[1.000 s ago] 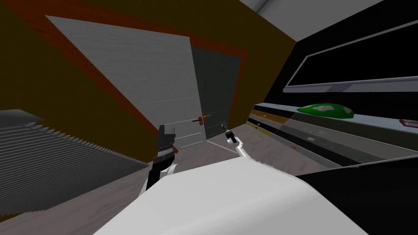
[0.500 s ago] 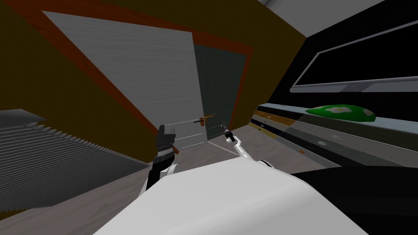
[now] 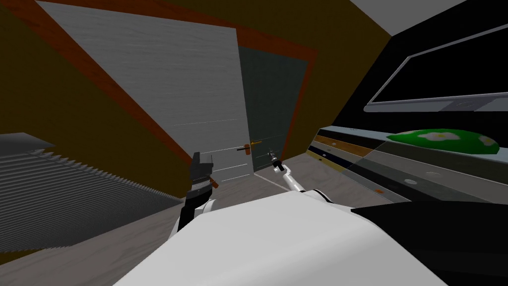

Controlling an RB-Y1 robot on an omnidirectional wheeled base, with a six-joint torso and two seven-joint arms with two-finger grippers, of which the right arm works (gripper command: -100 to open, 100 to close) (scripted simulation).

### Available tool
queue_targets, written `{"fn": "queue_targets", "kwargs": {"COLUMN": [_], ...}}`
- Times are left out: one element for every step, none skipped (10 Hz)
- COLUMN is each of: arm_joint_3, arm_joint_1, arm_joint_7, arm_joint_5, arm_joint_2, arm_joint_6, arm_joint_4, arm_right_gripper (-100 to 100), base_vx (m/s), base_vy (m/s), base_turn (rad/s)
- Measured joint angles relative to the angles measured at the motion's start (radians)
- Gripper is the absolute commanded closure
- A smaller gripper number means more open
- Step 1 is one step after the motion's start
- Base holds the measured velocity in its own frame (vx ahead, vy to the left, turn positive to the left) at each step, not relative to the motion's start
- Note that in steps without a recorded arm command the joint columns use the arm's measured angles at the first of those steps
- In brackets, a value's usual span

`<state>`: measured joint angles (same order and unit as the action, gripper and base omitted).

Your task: Pull the door open

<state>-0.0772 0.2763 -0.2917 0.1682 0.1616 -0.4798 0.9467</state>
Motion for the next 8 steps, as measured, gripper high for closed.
{"fn": "queue_targets", "kwargs": {"arm_joint_3": [-0.001,-0.002,-0.001,-0.001,-0.001,0.001,0.001,0.002], "arm_joint_1": [0.018,0.034,0.046,0.059,0.071,0.080,0.093,0.104], "arm_joint_7": [-0.001,-0.002,-0.005,-0.007,-0.010,-0.013,-0.016,-0.018], "arm_joint_5": [0.001,0.003,0.005,0.006,0.007,0.009,0.010,0.011], "arm_joint_2": [0.000,0.000,0.000,0.001,0.002,0.003,0.005,0.005], "arm_joint_6": [0.000,-0.001,0.004,0.007,0.008,0.012,0.013,0.013], "arm_joint_4": [-0.031,-0.057,-0.074,-0.094,-0.114,-0.126,-0.147,-0.165], "arm_right_gripper": [-100,-100,-100,-100,-100,-100,-100,-100], "base_vx": [0.088,0.087,0.079,0.080,0.084,0.087,0.082,0.091], "base_vy": [0.017,0.008,0.005,0.017,0.032,0.032,0.019,0.023], "base_turn": [0.047,0.048,0.049,0.049,0.045,0.047,0.042,0.068]}}
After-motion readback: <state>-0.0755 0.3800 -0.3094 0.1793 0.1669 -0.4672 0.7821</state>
